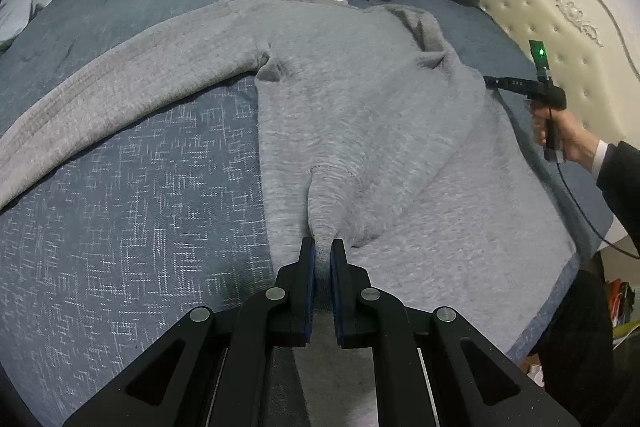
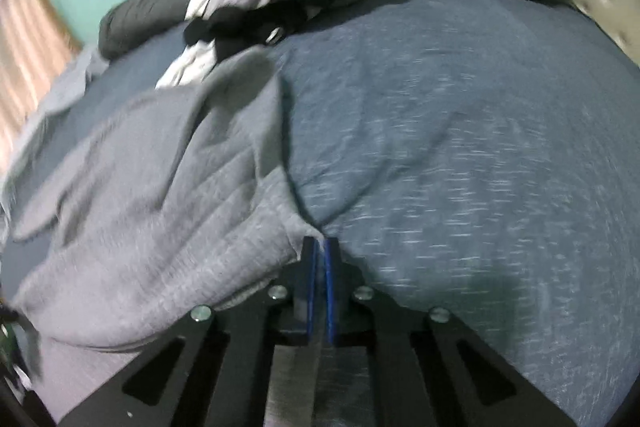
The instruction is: Fold clothes
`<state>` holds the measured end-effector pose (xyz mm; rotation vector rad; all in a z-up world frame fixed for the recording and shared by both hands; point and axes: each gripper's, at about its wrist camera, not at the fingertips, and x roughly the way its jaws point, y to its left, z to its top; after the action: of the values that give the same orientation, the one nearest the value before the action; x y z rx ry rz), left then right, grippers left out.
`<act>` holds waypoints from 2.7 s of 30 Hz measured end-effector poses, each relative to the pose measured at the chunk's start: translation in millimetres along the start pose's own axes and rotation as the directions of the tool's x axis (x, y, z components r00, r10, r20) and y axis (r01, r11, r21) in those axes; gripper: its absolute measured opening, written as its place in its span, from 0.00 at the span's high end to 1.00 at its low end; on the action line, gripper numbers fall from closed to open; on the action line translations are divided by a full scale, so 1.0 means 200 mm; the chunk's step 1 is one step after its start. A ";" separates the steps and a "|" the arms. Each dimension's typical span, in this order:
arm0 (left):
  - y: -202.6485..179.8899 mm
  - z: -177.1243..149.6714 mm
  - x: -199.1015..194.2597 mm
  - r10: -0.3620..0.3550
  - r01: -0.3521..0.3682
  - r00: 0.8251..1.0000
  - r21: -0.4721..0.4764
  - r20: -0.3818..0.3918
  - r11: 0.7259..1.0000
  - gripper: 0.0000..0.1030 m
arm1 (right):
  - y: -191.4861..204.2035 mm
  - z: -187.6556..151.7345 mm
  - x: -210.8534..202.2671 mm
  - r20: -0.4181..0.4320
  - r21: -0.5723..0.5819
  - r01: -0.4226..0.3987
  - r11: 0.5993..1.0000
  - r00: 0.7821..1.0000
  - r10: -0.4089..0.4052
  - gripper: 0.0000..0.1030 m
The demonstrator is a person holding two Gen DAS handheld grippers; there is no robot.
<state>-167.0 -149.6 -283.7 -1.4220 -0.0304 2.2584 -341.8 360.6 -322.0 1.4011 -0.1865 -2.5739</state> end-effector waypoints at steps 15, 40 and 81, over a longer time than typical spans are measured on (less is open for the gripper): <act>0.01 -0.09 0.18 -0.053 0.043 0.991 -0.076 -0.125 0.996 0.92 | -0.06 -0.02 0.02 -0.047 0.068 0.011 0.998 0.999 -0.008 0.96; -0.05 0.28 -0.01 0.011 -0.009 0.998 -0.029 0.064 1.000 0.72 | -0.02 0.04 -0.29 0.019 0.108 -0.056 0.993 0.998 0.054 0.81; 0.02 0.59 0.46 -0.031 0.055 0.958 -0.077 0.286 0.996 0.70 | 0.45 0.90 0.57 -0.161 -0.168 0.354 0.920 0.911 -0.380 0.96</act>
<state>-302.2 -90.0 -308.8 -1.1120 -0.2495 2.4320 -542.3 248.8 -298.5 1.7608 0.3081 -2.6461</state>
